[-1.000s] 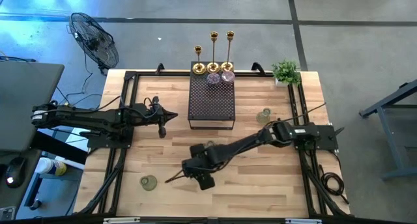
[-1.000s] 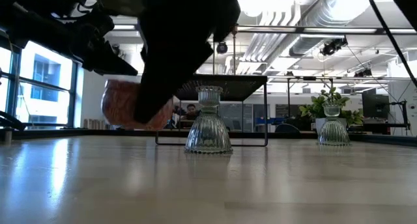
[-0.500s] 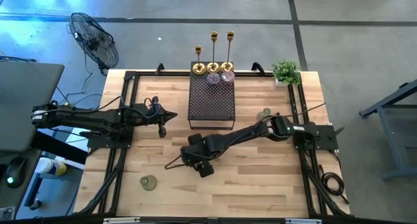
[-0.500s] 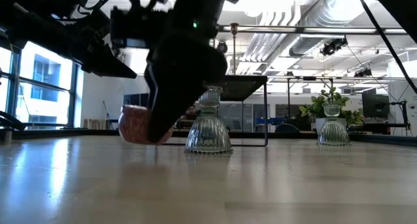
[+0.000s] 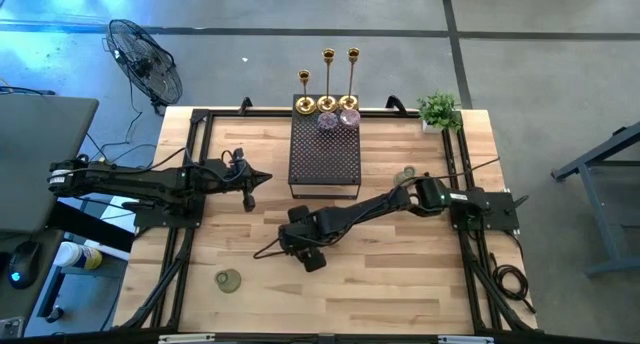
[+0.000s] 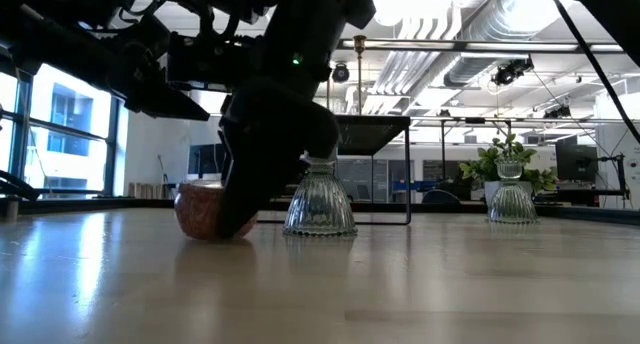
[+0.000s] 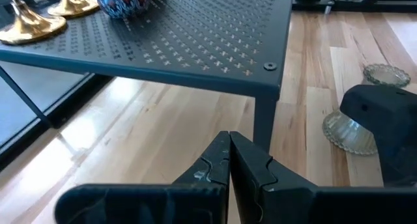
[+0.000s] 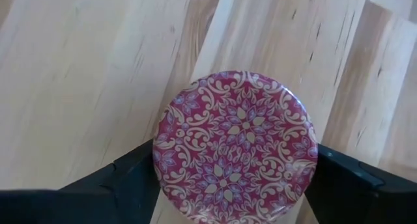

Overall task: Pick & Place candle stick holders
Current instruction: Put the pink scented candle on the shelf

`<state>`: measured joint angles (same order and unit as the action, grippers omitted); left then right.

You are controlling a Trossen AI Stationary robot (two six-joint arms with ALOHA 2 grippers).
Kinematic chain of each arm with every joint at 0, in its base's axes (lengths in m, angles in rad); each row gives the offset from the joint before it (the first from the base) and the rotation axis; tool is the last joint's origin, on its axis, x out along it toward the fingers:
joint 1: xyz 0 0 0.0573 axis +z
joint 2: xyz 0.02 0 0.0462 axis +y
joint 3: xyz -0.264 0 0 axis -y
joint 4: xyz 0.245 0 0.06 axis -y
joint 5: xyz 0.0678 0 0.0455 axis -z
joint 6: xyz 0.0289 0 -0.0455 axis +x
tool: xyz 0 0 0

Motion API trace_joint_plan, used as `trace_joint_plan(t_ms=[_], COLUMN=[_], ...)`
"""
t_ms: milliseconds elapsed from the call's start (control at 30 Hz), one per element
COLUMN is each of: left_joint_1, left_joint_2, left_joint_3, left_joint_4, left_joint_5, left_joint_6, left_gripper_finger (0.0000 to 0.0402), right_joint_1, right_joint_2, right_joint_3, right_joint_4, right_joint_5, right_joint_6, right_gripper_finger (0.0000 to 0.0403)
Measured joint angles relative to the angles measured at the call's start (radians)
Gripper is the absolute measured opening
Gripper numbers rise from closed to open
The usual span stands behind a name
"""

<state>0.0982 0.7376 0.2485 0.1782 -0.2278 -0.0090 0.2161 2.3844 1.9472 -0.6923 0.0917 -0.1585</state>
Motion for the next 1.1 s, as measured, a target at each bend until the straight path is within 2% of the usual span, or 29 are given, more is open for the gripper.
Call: trace_joint_plan(t_ms=[300, 433, 567, 700, 800, 867, 1100], left_joint_1=[0.0, 0.0, 0.0, 0.0, 0.0, -0.001, -0.002], left_joint_2=[0.0, 0.0, 0.0, 0.0, 0.0, 0.0, 0.0], left_joint_3=[0.0, 0.0, 0.0, 0.0, 0.0, 0.0, 0.0], left_joint_4=[-0.06, -0.074, -0.076, -0.093, -0.112, -0.116, -0.108], left_joint_5=[0.016, 0.016, 0.017, 0.017, 0.014, 0.03, 0.088], left_joint_6=[-0.048, -0.048, -0.048, -0.048, -0.049, -0.052, -0.12], left_gripper_finger=[0.0001, 0.0001, 0.0001, 0.0001, 0.0001, 0.0001, 0.0001], right_joint_1=[0.0, 0.009, 0.044, 0.11, 0.178, 0.221, 0.306], right_joint_2=[0.0, -0.024, -0.085, -0.189, -0.283, -0.356, -0.655], right_joint_3=[0.041, 0.082, 0.136, 0.117, 0.01, -0.118, -0.71], right_joint_4=[0.022, -0.068, -0.254, -0.352, -0.312, -0.213, 0.408], right_joint_5=[0.006, 0.007, 0.088, 0.158, 0.233, 0.277, 0.343], right_joint_6=[0.0, 0.003, 0.059, 0.125, 0.168, 0.199, 0.26], right_gripper_finger=[0.0349, 0.0348, 0.0332, 0.029, 0.0241, 0.0201, 0.0045])
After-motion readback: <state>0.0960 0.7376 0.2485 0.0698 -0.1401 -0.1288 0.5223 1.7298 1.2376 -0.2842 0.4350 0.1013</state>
